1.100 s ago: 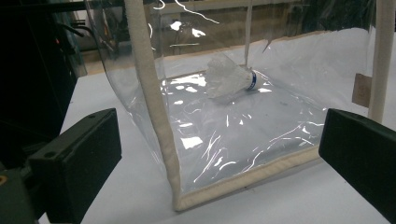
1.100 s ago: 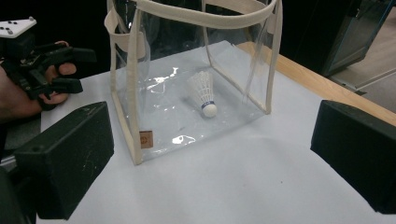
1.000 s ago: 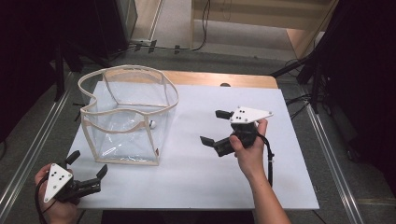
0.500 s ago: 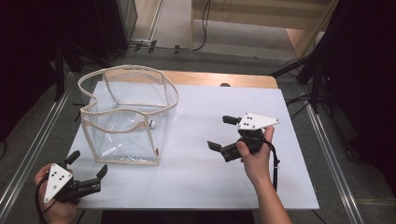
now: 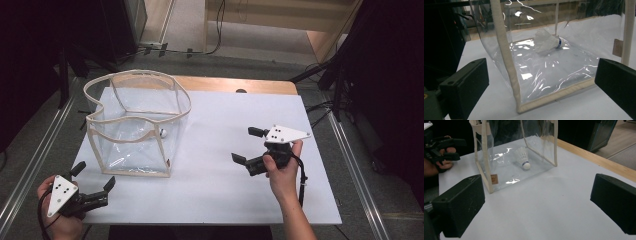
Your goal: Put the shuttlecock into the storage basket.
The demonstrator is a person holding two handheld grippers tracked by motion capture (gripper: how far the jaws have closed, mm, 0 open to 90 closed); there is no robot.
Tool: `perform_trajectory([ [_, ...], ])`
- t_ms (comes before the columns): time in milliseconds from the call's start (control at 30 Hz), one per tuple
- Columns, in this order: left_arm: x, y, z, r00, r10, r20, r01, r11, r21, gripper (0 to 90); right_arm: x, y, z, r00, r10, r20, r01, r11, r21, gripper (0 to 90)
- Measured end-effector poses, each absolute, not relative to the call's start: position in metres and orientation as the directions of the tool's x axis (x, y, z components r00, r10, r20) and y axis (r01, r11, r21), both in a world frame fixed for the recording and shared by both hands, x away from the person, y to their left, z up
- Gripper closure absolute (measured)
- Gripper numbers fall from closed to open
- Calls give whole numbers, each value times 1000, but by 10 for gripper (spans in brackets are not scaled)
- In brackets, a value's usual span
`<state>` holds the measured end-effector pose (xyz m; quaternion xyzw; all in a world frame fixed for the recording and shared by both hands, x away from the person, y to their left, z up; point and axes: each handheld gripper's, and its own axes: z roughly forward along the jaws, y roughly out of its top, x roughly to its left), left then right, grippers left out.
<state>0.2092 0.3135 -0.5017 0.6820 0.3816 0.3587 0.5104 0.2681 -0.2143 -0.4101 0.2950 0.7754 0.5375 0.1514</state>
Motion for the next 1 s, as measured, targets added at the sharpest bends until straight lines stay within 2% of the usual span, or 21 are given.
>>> perform_trajectory([
  [1000,209,313,-502,449,887,106,155,-195,969,0,252,-261,-429,-718,689,100,335,216,917,0],
])
